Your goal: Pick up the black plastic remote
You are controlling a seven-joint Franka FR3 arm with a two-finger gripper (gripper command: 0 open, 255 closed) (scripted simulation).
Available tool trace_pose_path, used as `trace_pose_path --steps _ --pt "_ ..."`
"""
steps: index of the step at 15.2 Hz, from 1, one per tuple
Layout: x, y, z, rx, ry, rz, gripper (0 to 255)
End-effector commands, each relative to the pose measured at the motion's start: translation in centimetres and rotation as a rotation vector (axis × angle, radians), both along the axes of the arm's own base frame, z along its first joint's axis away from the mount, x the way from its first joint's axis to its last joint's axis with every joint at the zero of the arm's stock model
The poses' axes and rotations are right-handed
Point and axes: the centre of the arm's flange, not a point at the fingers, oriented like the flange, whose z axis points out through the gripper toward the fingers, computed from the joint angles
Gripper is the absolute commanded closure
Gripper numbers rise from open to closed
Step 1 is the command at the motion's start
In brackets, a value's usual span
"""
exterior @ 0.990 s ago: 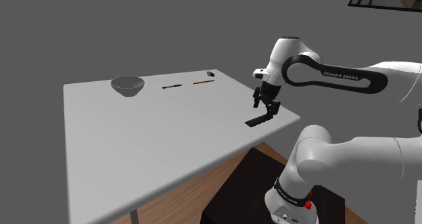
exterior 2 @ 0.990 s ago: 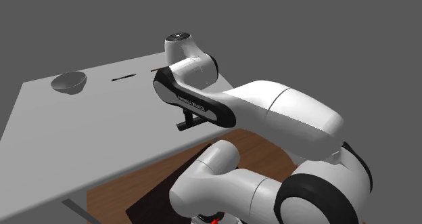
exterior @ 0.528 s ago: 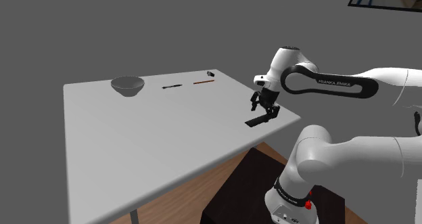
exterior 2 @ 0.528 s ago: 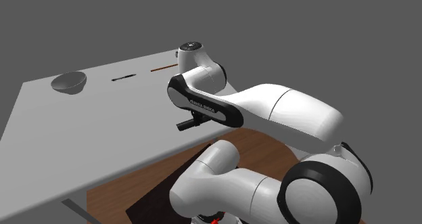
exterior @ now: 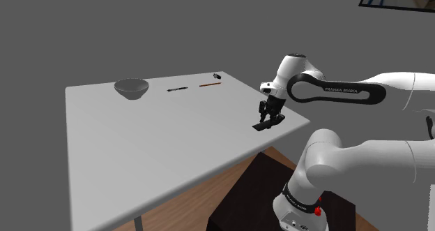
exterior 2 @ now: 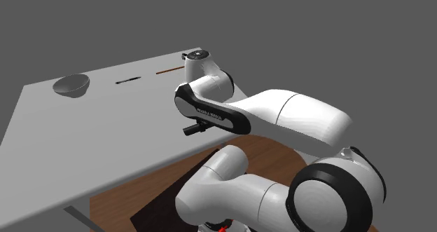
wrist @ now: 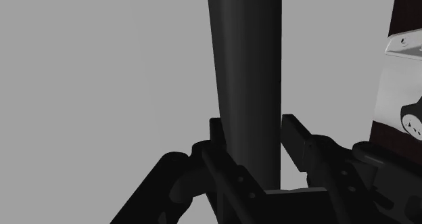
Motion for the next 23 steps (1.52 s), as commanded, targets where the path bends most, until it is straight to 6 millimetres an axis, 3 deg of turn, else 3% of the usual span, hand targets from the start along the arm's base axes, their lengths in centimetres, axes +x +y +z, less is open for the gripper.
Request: trace_pose_path --steps 1,7,23 --pt "0.1 0.0 -0.1 -0.001 -0.001 0.002 255" --pt "0.0 0.0 -0.2 -0.001 -0.001 0.002 255" --pt "0.0 0.0 7.8 -0.001 -0.001 0.002 255"
